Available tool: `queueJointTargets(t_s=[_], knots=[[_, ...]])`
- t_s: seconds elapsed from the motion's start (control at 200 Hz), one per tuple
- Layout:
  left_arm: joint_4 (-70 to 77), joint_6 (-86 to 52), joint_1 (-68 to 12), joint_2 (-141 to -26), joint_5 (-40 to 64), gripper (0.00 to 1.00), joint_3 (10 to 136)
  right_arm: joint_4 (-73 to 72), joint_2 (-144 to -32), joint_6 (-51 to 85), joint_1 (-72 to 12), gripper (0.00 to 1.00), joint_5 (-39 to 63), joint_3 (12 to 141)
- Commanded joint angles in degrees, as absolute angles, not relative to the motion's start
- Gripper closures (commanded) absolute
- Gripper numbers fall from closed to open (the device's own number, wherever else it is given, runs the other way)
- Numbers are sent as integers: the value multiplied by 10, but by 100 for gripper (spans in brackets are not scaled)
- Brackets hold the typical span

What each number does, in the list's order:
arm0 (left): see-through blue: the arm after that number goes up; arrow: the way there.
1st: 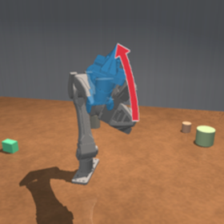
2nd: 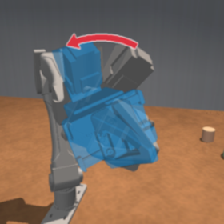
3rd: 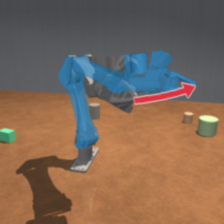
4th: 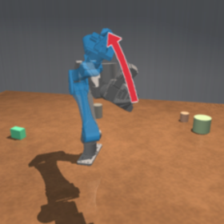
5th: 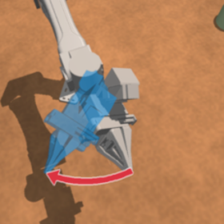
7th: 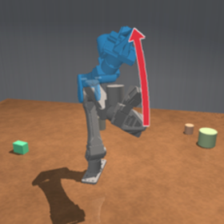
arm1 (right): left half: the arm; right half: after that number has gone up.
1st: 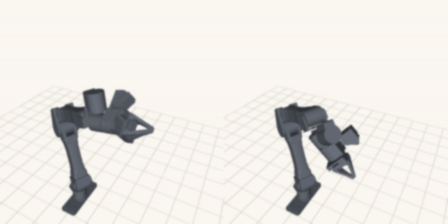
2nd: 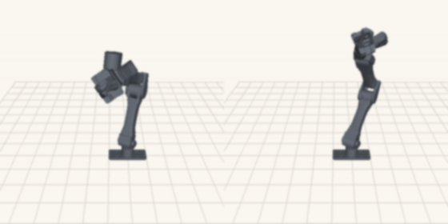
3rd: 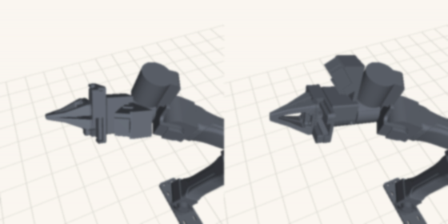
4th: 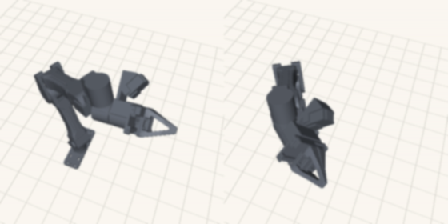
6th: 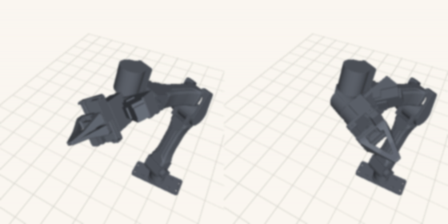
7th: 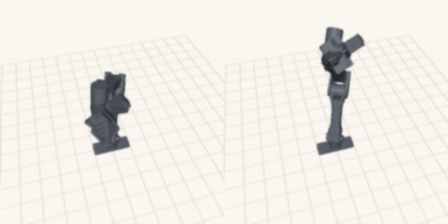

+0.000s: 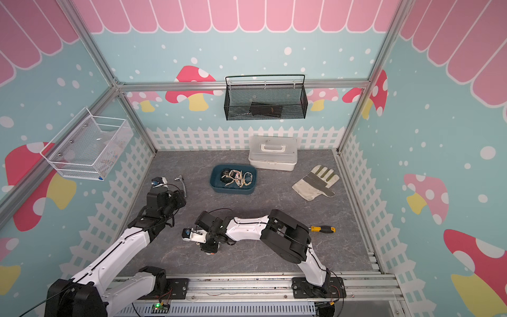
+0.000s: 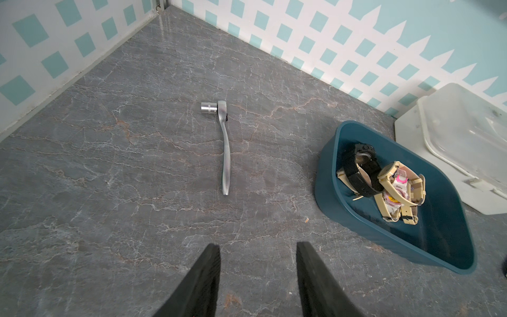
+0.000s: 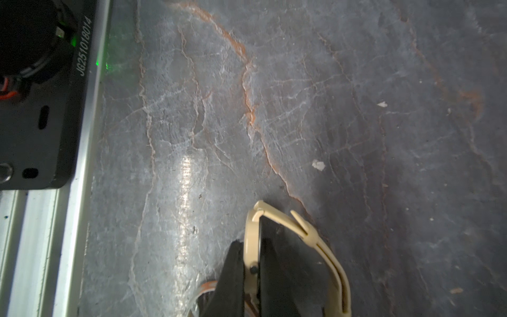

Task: Put the watch into the storage box
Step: Pick up the watch at the center of the board, then place the watch in the storage box.

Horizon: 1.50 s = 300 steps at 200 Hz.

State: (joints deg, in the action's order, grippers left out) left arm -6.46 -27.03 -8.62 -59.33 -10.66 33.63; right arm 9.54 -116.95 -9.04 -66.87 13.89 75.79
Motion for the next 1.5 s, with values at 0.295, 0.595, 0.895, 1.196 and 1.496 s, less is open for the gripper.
queueJointTargets(t_s=[0.295, 0.595, 0.895, 1.196, 1.496], knots=[[-55, -267, -91, -569, -99, 51, 320, 74, -1010, -74, -547, 100, 109, 726], [-53, -265, -102, -561, -100, 52, 315, 222, -1118, -82, -470, 100, 50, 951], [-27, -270, -105, -569, -94, 52, 295, 336, -1303, -80, -443, 99, 47, 1221], [-5, -265, -105, -563, -98, 52, 281, 406, -1461, -66, -428, 99, 50, 1435], [3, -261, -105, -588, -94, 51, 288, 415, -1504, -60, -422, 96, 67, 1457]])
